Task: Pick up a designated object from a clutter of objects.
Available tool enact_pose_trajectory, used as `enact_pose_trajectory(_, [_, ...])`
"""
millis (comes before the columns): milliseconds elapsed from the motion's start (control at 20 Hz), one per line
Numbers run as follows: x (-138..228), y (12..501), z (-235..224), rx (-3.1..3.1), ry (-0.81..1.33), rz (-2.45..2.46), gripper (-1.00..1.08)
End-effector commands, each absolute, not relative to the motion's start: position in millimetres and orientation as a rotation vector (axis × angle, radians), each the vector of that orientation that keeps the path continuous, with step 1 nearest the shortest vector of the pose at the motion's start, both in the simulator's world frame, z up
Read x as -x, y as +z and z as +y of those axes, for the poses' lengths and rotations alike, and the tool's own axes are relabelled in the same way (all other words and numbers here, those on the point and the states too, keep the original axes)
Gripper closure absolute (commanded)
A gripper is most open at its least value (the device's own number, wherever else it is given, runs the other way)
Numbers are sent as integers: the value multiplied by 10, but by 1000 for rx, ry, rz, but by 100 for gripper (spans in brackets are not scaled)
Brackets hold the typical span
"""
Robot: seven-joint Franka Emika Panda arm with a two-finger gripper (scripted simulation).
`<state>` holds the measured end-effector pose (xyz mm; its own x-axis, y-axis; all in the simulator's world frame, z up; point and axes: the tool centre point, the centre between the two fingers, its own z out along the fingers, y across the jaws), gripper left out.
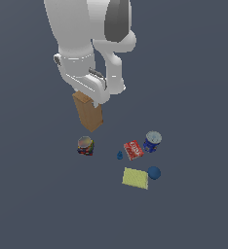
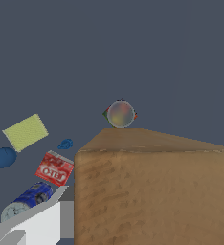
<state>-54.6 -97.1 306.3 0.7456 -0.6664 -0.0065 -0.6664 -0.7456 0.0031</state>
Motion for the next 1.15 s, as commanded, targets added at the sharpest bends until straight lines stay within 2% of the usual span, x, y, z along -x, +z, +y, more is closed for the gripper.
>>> enact_pose_trajectory(0, [458,3310,-1087,-2936,1,-1120,108])
enact_pose_trajectory(500, [220,3890,-1406,-2936,0,-1120,108])
enact_pose_trajectory(1100, [120,4094,-1515,-2935,0,-1119,108])
